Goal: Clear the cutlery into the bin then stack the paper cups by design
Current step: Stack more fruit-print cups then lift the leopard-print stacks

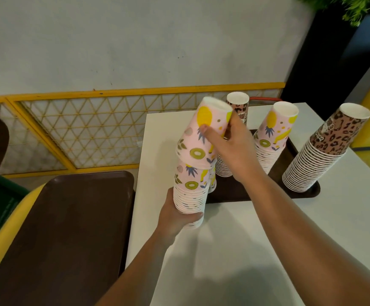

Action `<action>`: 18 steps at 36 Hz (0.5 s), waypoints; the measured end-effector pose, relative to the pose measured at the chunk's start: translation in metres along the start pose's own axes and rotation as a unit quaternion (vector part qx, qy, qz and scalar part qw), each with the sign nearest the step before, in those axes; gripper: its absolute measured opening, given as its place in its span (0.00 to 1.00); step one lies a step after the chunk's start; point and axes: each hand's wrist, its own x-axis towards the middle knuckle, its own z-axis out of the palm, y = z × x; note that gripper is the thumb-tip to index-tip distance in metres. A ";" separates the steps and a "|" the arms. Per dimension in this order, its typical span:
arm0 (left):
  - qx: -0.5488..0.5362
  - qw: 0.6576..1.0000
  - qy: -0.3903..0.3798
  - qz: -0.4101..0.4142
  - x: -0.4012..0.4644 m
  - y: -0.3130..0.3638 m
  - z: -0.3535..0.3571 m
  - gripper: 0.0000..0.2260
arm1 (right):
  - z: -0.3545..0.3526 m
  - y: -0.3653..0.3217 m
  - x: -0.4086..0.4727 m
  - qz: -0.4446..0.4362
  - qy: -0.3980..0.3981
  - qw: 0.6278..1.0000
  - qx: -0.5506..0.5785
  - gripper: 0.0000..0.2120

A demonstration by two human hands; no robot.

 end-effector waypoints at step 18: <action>0.000 1.000 0.023 0.000 0.005 -0.003 -0.017 0.42 | 0.014 0.097 0.002 0.057 -0.016 0.992 -0.116 0.28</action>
